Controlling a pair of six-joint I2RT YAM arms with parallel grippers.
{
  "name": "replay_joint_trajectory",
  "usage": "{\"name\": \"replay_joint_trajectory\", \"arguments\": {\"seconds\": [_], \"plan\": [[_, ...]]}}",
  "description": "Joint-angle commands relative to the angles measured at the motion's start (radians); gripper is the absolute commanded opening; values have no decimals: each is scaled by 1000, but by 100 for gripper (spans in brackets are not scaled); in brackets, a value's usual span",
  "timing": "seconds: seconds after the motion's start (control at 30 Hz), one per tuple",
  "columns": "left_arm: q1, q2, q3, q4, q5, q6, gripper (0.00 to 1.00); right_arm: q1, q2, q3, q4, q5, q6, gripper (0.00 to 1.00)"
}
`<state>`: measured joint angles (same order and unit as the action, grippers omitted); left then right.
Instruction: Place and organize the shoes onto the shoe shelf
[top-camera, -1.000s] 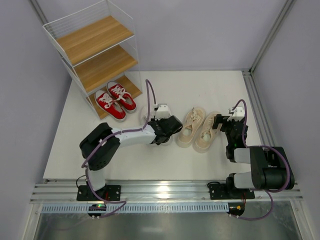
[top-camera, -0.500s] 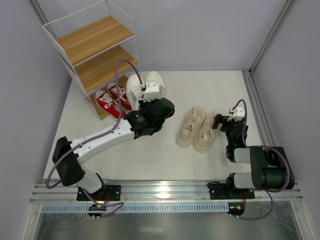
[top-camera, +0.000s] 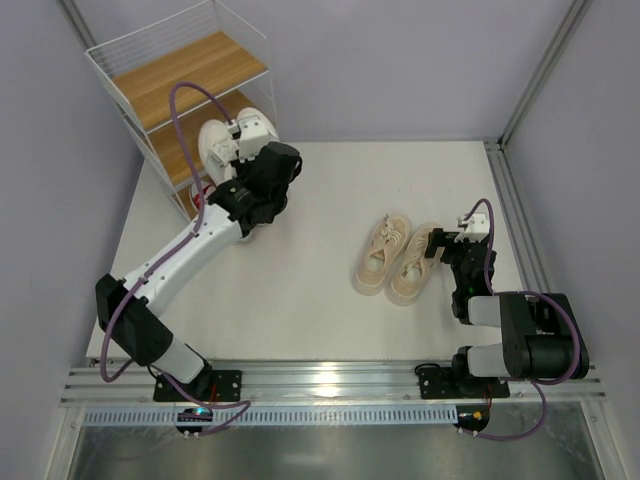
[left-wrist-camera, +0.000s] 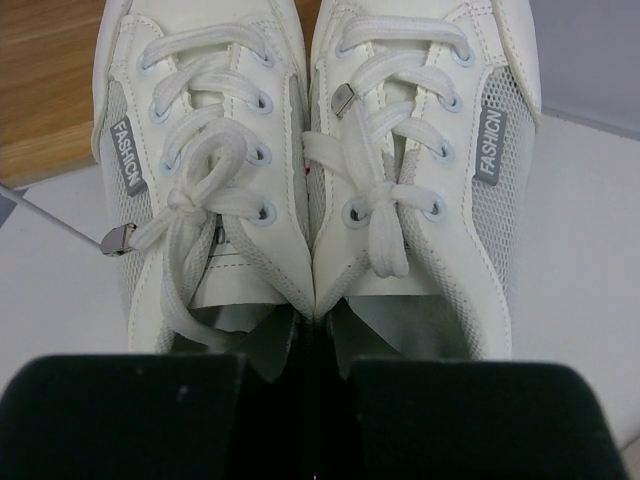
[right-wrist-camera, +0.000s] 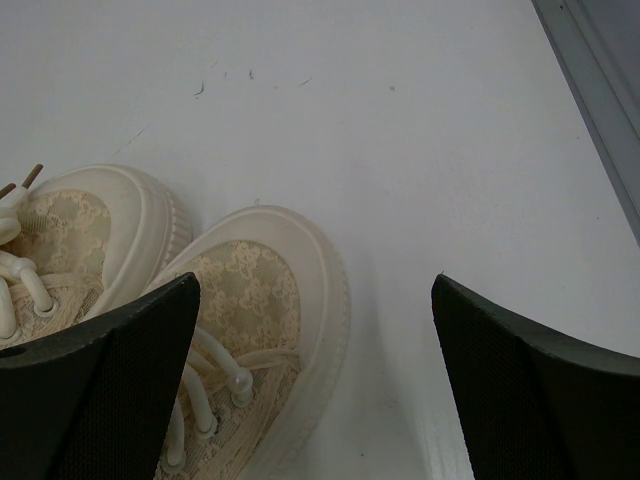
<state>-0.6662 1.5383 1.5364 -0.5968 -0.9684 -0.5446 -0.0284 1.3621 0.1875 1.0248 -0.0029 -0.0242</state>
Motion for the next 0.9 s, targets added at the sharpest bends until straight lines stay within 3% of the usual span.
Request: {"name": "replay_joint_trajectory", "arguments": {"seconds": [0.0, 0.2, 0.43, 0.87], "plan": [[86, -3, 79, 103, 5, 41, 0, -2, 2, 21, 81, -9, -6, 97], [204, 49, 134, 129, 46, 23, 0, -2, 2, 20, 81, -9, -6, 97], [269, 120, 259, 108, 66, 26, 0, -2, 2, 21, 81, -9, -6, 97], [312, 232, 435, 150, 82, 121, 0, -2, 2, 20, 81, -9, -5, 97]]}}
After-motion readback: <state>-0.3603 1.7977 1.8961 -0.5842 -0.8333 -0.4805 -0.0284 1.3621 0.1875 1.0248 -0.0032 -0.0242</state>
